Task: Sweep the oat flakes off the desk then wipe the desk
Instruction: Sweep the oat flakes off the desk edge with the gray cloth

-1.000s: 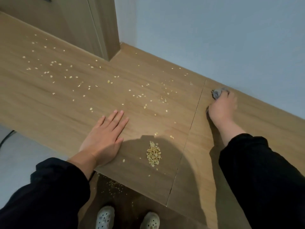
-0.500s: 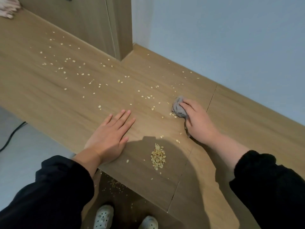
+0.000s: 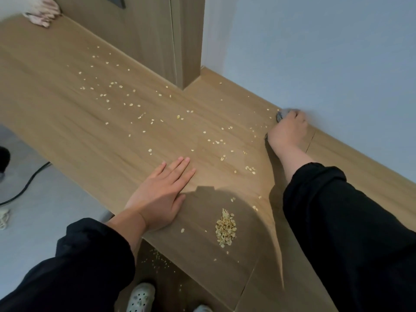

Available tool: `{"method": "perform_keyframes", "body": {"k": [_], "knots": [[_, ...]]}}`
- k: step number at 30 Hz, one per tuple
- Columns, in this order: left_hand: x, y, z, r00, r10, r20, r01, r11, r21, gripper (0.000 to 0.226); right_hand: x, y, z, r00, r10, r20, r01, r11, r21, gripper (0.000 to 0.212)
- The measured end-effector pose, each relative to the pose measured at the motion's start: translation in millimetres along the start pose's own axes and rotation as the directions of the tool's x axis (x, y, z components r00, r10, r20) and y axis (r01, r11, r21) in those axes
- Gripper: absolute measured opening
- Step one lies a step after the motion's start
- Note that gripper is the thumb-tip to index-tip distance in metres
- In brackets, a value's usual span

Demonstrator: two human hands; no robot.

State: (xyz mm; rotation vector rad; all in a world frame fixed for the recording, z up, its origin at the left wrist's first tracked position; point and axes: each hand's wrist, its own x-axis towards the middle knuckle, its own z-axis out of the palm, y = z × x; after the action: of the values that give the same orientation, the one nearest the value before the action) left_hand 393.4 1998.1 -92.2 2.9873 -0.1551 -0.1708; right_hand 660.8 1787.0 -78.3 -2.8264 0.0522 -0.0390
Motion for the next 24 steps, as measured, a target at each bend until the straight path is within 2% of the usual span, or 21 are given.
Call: {"method": "perform_keyframes", "body": {"k": [2,5,8,10,11,12,15,19,24], "knots": [[-0.2,0.3,-0.4,1.000,0.002,0.007,-0.002,1.000,0.005,0.062,-1.7,-7.6,-0.8,0.988,-0.147,0.038,0.144,0.987,0.066,0.060],[0.0,0.3,-1.2,1.000,0.004,0.012,-0.004,1.000,0.009,0.061,-13.3,-14.3,-5.6,0.924,-0.361,0.125,0.338,0.925,0.174,0.058],[0.2,0.2,-1.5,1.000,0.012,0.012,-0.012,1.000,0.007,0.060,-47.1,-9.4,-12.5,0.801,-0.556,0.221,0.504,0.826,0.253,0.059],[-0.4,0.1,-1.3,1.000,0.008,0.011,-0.008,1.000,0.002,0.060,-71.2,-0.6,-18.2,0.719,-0.634,0.287,0.571,0.773,0.277,0.059],[-0.5,0.0,-1.1,1.000,0.004,0.009,-0.004,1.000,0.000,0.061,-77.5,4.8,-21.8,0.700,-0.650,0.297,0.579,0.759,0.296,0.058],[-0.6,-0.3,-0.9,1.000,-0.001,0.009,0.001,1.000,-0.001,0.061,-78.6,8.7,-27.1,0.708,-0.649,0.280,0.568,0.758,0.320,0.057],[-0.9,-1.2,-0.3,0.999,-0.031,0.007,0.031,0.999,-0.008,0.064,-51.7,14.2,-39.4,0.812,-0.567,0.135,0.498,0.795,0.347,0.054],[-0.8,0.2,-0.3,0.999,-0.042,-0.011,0.041,0.998,-0.039,0.067,-1.5,16.9,-27.8,0.924,-0.372,0.088,0.344,0.910,0.231,0.051],[-0.7,1.1,-4.9,0.999,-0.044,-0.012,0.043,0.996,-0.084,0.071,12.6,-20.1,11.0,0.987,-0.147,-0.056,0.155,0.973,0.173,0.050]]}}
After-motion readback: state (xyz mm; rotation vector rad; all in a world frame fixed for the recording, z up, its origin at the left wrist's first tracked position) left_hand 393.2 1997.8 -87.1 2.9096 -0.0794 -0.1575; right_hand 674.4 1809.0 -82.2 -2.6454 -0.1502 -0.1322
